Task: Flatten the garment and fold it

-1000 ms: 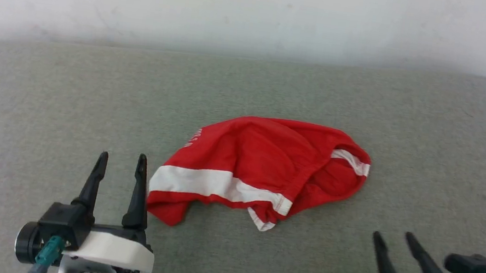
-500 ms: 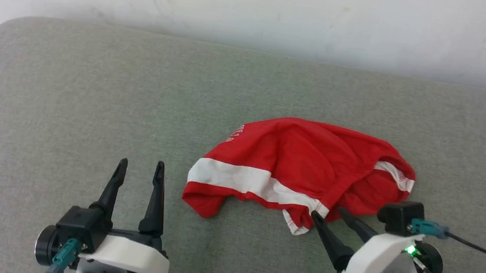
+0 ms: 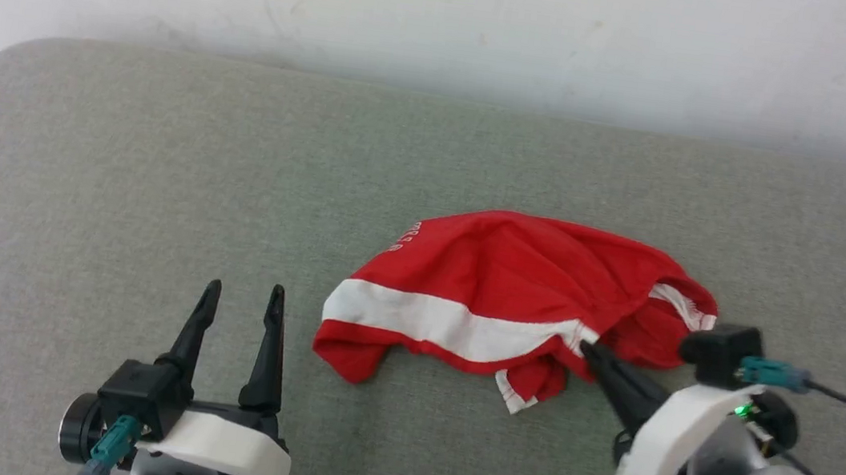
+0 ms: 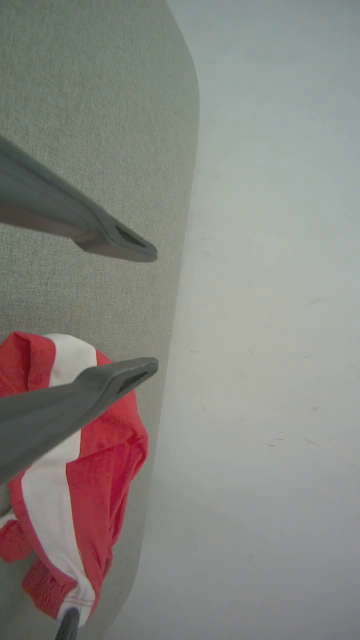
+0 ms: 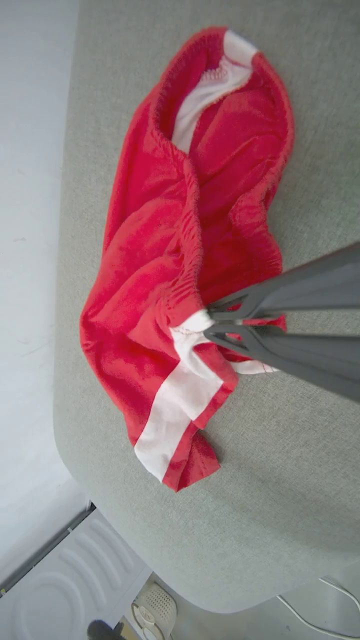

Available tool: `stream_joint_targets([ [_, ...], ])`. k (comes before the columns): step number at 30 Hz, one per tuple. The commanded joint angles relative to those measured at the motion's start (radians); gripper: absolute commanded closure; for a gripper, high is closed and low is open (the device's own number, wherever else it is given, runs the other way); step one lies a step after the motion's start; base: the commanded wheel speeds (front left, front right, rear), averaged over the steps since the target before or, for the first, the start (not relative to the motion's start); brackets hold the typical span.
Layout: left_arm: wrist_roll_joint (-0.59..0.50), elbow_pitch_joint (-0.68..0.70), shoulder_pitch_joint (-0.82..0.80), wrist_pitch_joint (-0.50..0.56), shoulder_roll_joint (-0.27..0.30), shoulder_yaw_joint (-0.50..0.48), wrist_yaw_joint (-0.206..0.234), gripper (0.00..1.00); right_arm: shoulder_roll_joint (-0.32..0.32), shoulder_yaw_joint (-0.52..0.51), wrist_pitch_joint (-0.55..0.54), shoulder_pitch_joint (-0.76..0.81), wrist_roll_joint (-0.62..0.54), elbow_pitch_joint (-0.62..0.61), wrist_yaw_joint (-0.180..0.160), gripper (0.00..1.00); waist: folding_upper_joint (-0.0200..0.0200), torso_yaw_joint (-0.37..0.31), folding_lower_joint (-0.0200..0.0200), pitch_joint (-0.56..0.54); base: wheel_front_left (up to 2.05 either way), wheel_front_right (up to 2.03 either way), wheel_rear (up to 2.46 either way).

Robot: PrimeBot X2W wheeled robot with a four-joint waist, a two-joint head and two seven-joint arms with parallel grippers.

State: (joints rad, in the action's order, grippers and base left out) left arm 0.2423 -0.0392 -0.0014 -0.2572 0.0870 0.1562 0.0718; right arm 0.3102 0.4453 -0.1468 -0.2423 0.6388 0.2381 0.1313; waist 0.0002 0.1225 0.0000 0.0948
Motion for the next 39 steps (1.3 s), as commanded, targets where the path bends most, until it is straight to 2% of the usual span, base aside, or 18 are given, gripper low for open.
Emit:
stream_joint_targets([
  [1,-0.009,-0.003,0.011,-0.005,-0.006,-0.005,-0.005,0.0,0.016,-0.012,-0.003,0.016,-0.001,-0.029,-0.001,1.0,-0.0002,-0.017,0.0,-0.009,0.0,0.0,0.0],
  [4,-0.013,-0.005,0.015,-0.005,-0.008,-0.012,-0.01,0.0,0.058,-0.057,-0.05,0.083,-0.01,-0.11,-0.001,1.0,-0.0002,-0.034,0.0,-0.017,0.0,0.0,0.0],
  [8,-0.017,-0.008,0.02,-0.005,-0.01,-0.016,-0.014,0.0,0.084,-0.179,-0.121,0.223,-0.031,-0.195,-0.001,1.0,-0.0002,-0.051,0.0,-0.022,0.0,0.0,0.0],
  [13,-0.018,-0.015,0.017,-0.005,-0.012,-0.025,-0.019,0.0,0.048,-0.345,-0.176,0.375,-0.093,-0.239,-0.001,1.0,-0.0002,-0.069,0.0,-0.009,0.0,0.0,0.0],
  [17,-0.021,-0.03,0.012,-0.005,-0.012,-0.027,-0.02,0.0,-0.005,-0.428,-0.181,0.428,-0.141,-0.208,-0.001,1.0,-0.0002,-0.077,0.0,0.002,0.0,0.0,0.0],
  [18,-0.021,-0.035,0.011,-0.005,-0.012,-0.027,-0.02,0.0,-0.012,-0.443,-0.176,0.431,-0.172,-0.189,-0.001,0.78,-0.0002,-0.078,0.0,0.005,0.0,0.0,0.0],
  [19,-0.022,-0.041,0.01,-0.005,-0.011,-0.026,-0.02,0.0,-0.027,-0.453,-0.167,0.432,-0.194,-0.175,-0.001,0.45,-0.0002,-0.079,0.0,0.006,0.0,0.0,0.0],
  [20,-0.023,-0.046,0.008,-0.005,-0.01,-0.026,-0.021,0.0,-0.048,-0.461,-0.151,0.428,-0.199,-0.165,-0.001,0.0,-0.0002,-0.079,0.0,0.008,0.0,0.0,0.0],
  [25,-0.021,-0.065,0.013,0.004,0.002,-0.026,-0.02,0.0,-0.108,-0.471,-0.055,0.423,-0.251,-0.168,-0.001,0.0,-0.0002,-0.088,0.0,-0.008,0.0,0.0,0.0],
  [31,-0.014,-0.037,0.022,0.076,0.031,-0.025,-0.025,0.0,-0.157,-0.493,0.025,0.463,-0.312,-0.263,-0.001,0.0,-0.0002,-0.109,0.0,-0.036,0.0,0.0,0.0],
  [35,0.019,-0.014,0.02,0.204,0.046,-0.015,-0.043,0.0,-0.201,-0.543,0.026,0.483,-0.381,-0.336,-0.001,0.0,-0.0002,-0.121,0.0,-0.048,0.0,0.0,0.0],
  [39,0.052,-0.005,-0.019,0.42,0.073,0.031,-0.089,0.0,-0.233,-0.545,0.0,0.492,-0.428,-0.41,-0.001,0.0,-0.0002,-0.125,0.0,-0.047,0.0,0.0,0.0],
])
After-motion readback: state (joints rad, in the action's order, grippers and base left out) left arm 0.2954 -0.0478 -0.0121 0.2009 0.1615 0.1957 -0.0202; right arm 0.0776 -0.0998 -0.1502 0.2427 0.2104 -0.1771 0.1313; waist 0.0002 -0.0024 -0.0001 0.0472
